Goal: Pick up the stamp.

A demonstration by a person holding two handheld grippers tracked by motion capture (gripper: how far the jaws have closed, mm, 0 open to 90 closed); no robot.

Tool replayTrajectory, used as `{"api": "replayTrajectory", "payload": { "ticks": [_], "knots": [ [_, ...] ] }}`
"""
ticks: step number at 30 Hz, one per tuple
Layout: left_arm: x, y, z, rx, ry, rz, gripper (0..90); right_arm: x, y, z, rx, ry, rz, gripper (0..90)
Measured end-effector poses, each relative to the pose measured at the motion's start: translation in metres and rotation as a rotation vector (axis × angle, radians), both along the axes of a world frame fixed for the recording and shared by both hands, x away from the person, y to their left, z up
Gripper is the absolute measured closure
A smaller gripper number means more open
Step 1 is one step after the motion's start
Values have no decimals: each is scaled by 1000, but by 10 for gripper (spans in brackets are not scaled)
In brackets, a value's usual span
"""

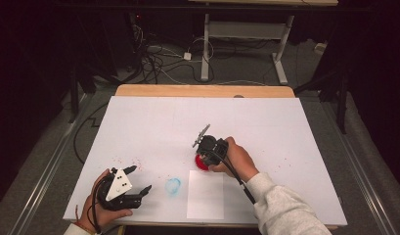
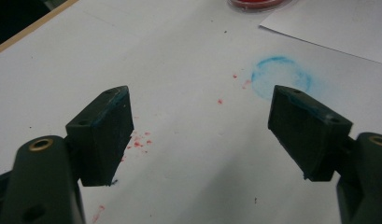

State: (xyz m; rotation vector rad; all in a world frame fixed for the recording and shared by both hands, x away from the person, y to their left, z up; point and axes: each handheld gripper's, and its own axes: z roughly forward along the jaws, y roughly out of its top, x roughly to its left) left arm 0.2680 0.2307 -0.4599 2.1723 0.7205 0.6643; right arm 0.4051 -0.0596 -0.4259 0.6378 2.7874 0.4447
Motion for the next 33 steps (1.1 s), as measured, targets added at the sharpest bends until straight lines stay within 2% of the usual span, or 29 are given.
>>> {"api": "replayTrajectory", "payload": {
  "ticks": [4, 12, 18, 20, 33],
  "knots": [
    [0, 0, 1, -1, -5, -1, 215, 2, 2, -3, -18, 9, 8, 751],
    [0, 1, 0, -4, -2, -2, 215, 3, 0, -3, -9, 14, 21, 759],
    [3, 3, -1, -9, -3, 0, 215, 4, -3, -2, 23, 12, 17, 760],
    [4, 4, -1, -14, -1, 1, 215, 5, -5, -2, 34, 24, 13, 760],
    [3, 5, 0, -16, 1, 13, 215, -2, -12, 11, 57, -8, 31, 759]
  ]
}}
